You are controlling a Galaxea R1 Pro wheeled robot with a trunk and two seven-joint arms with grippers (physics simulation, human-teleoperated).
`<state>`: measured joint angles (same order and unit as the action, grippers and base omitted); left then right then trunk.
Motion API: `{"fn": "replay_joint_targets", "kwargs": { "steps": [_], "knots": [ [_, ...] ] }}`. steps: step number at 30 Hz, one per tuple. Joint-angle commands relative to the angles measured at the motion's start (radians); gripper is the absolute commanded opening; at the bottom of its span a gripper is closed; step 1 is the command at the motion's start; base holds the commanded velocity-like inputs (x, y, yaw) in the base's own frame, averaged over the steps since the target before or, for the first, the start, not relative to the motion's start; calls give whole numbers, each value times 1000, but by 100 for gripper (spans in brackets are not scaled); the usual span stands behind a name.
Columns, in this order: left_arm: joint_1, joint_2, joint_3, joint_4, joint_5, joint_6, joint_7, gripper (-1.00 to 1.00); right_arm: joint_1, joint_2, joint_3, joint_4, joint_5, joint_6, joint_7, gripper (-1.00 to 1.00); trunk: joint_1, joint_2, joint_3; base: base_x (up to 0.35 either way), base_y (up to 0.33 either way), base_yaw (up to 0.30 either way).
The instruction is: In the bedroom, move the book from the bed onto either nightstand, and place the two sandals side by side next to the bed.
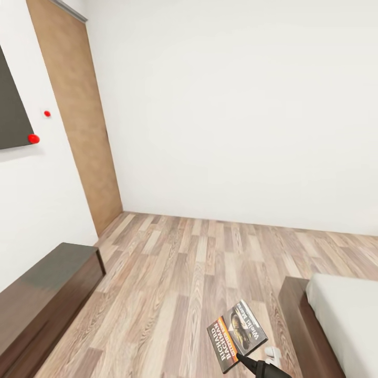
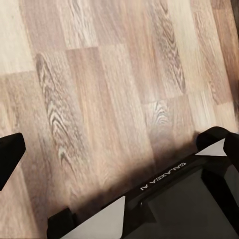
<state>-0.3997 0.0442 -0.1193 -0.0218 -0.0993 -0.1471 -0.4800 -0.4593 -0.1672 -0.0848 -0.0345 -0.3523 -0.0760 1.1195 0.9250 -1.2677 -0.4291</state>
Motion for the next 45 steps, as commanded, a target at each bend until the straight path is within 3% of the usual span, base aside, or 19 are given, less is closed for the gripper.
{"fn": "replay_joint_targets", "kwargs": {
  "steps": [1, 45],
  "knots": [
    [-1, 0, -3, 0, -10, -10, 1, 100, -1, 0, -12, 1, 9, -8, 2, -100, 0, -1, -1, 271, 0, 0],
    [-1, -1, -3, 0, -11, -10, 1, 100, -1, 0, -12, 1, 9, -8, 2, -100, 0, -1, -1, 318, 0, 0]
  ]
}}
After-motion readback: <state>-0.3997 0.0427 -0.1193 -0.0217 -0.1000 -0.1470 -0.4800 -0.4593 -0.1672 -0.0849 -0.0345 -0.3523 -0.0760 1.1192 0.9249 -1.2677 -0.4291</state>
